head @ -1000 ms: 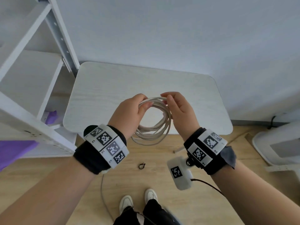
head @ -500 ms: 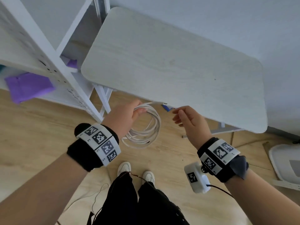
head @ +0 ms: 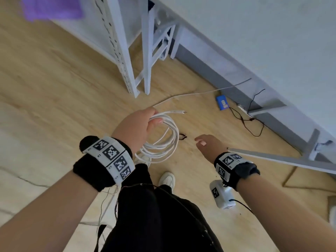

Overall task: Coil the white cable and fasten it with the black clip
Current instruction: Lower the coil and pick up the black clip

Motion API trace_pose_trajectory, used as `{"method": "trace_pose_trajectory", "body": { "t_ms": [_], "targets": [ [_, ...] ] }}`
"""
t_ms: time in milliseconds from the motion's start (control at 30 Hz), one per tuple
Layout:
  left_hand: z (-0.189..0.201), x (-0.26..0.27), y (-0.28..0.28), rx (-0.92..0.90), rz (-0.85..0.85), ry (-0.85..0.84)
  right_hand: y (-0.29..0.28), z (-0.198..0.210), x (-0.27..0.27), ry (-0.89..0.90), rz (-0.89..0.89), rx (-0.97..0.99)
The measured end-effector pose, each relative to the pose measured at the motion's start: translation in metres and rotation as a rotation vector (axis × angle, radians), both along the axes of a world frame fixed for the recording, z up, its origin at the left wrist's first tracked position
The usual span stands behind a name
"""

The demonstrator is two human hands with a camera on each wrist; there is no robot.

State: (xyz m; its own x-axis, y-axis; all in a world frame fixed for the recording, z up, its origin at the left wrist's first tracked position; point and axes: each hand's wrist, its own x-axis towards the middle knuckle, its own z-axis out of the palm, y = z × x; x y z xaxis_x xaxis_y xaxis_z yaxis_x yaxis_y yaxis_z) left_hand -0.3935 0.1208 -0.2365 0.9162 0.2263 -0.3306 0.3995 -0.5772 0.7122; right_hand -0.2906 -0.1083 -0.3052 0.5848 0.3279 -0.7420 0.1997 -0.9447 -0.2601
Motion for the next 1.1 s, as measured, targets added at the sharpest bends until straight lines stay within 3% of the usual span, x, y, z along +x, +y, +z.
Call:
{"method": "trace_pose_trajectory", "body": {
  "t_ms": [333, 600, 933, 1100],
  "targets": [
    [-0.146, -0.004, 0.014, 0.001, 0.096, 0.039, 0.012, -0.197, 0.003, 0.086, 0.11, -0.183],
    [-0.241, 0.003, 0.027, -0.032, 0.09, 0.039, 0.016, -0.339, 0.008, 0.113, 0.267, -0.419],
    [-0.314, 0.007, 0.031, -0.032, -0.014, 0.012, 0.018, -0.466, 0.011, 0.144, 0.178, -0.496],
    [-0.329, 0.006, 0.032, -0.038, -0.004, -0.006, 0.014, -0.475, 0.004, 0.11, 0.111, -0.566]
  ]
}}
